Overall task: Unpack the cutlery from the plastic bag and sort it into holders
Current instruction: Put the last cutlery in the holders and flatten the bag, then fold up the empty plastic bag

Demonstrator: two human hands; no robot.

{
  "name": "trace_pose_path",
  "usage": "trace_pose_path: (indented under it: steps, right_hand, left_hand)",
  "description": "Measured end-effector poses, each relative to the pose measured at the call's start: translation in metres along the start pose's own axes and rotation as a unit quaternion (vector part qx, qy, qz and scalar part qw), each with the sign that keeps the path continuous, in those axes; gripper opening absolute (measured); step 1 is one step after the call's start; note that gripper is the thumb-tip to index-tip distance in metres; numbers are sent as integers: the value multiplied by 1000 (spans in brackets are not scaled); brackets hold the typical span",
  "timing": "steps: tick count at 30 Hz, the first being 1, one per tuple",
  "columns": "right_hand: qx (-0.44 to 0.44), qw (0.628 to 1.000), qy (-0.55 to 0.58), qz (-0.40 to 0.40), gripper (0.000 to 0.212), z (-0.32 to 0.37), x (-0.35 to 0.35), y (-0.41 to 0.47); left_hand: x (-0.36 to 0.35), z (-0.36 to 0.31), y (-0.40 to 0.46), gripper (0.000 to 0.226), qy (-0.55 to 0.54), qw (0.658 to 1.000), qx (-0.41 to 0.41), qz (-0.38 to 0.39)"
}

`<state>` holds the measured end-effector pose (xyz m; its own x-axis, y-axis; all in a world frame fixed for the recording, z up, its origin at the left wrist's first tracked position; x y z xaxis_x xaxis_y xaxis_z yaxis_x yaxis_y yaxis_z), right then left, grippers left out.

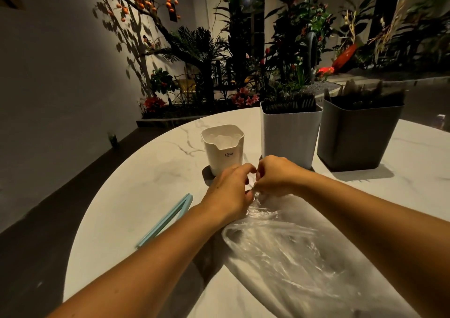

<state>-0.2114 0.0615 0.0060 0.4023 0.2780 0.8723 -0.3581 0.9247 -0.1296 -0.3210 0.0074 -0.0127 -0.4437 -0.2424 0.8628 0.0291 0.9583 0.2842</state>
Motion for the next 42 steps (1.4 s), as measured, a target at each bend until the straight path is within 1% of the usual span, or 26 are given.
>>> trace_pose_path:
  steps: [2,4,7,8,10,11,12,14,16,18,21,25,29,30,33,37,39,42]
  right_hand:
    - [19,999,36,-5,17,6,14,-8]
    - [41,992,115,-9,16,14,29,-16]
    - [72,966,248,-22,13,31,56,-25]
    - [88,956,277,-23,15,37,63,-27]
    - [139,939,314,-31,20,50,77,-29]
    - [169,936,306,-46,20,55,82,-29]
    - [200,939,270,-78,19,61,88,-28]
    - [261,937,146,-180,11,72,100,-24]
    - [298,915,53,-266,5,82,108,-17]
    - [319,899,26,-298,3,87,110,-7]
    - [334,883,6,-330,11,90,105,6]
    - [333,882,5,-333,13,91,99,22]
    - [328,881,-5,-340,13,97,99,35]
    - [325,883,-12,-337,12,98,98,40]
    - [316,890,-64,-323,20,96,85,51]
    - [271,910,-126,-287,9,92,70,67]
    - [245,921,-148,-264,8,94,68,71]
    - [201,938,-179,-220,15,94,58,81]
  left_hand:
    - [8,-7,1,43,22,999,-20,-15]
    - [19,-14,4,33,25,998,-27,-50]
    - [43,-26,9,13,18,994,-35,-106]
    - [53,-28,12,11,8,992,-33,-124]
    - [78,-26,19,13,-22,988,-5,-152]
    - [89,-24,24,13,-41,987,11,-153]
    - [99,-21,29,13,-60,987,22,-147]
    - [113,-19,39,15,-86,987,22,-132]
    - [120,-15,49,17,-102,987,18,-121]
    - [122,-8,59,19,-118,987,22,-109]
    - [121,8,72,15,-131,985,30,-111]
    - [118,29,86,9,-119,981,31,-148]
    - [116,39,101,4,-104,981,19,-161]
    - [114,43,106,3,-105,982,20,-157]
    - [102,52,114,5,-107,987,40,-110]
    - [87,64,118,1,-77,994,52,-49]
    - [85,66,118,12,-60,996,58,-25]
    - [88,69,118,34,-77,995,61,-32]
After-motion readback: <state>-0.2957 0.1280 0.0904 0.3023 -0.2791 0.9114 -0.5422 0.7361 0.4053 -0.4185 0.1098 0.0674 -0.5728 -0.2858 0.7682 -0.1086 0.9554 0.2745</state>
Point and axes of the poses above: each hand's wrist, its own y-axis towards the middle knuckle, its own x-axis out of the back of the hand, z = x × y, the point moved 5 cm from there along y, towards the middle knuckle, and after that the axes turned 4 degrees about y, right-handed, at the moved point
